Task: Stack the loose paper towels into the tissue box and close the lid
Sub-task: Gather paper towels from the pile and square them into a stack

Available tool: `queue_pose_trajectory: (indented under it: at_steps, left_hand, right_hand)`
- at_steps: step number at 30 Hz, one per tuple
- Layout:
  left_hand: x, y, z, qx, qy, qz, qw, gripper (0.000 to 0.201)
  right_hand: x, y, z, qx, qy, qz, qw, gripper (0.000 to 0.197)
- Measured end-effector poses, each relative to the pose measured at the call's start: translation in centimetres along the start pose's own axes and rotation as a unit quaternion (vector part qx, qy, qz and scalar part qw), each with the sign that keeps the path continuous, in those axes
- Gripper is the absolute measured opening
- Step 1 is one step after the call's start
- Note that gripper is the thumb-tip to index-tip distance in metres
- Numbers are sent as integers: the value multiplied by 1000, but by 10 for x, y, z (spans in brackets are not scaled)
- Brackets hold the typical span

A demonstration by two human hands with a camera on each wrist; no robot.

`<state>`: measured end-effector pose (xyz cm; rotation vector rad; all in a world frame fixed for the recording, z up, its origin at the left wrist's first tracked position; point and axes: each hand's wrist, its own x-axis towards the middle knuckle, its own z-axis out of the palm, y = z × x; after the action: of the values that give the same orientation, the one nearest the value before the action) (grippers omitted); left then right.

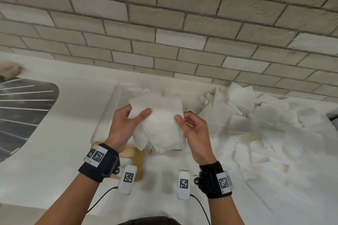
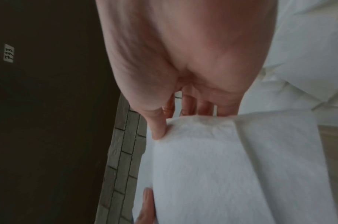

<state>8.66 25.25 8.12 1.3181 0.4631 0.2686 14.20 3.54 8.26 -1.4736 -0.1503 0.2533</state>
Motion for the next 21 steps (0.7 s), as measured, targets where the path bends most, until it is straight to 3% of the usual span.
queue_pose_trajectory:
  at_steps: [4, 6, 9, 12, 18, 21]
  left_hand:
    - [8, 1, -18, 24, 57, 29, 998, 32]
    - [14, 3, -31, 41, 72, 37, 996, 30]
    - [15, 8, -44, 50, 78, 45, 995, 27]
    - [11, 12, -50, 59, 56, 58, 995, 29]
    - [1, 14, -52, 69, 20, 57, 996, 38]
    - [0, 15, -52, 73, 13, 59, 996, 39]
  right_hand:
    - [23, 10, -11, -20, 87, 16, 996, 13]
    - [38, 26, -7, -108, 108, 43, 987, 33]
    - [56, 51, 11, -252, 85, 37, 963, 52]
    - [64, 72, 28, -303, 67, 31, 950, 56]
    - [68, 76, 35, -306, 126, 12, 944, 34]
    - [76, 83, 32, -347, 123, 10, 930, 23]
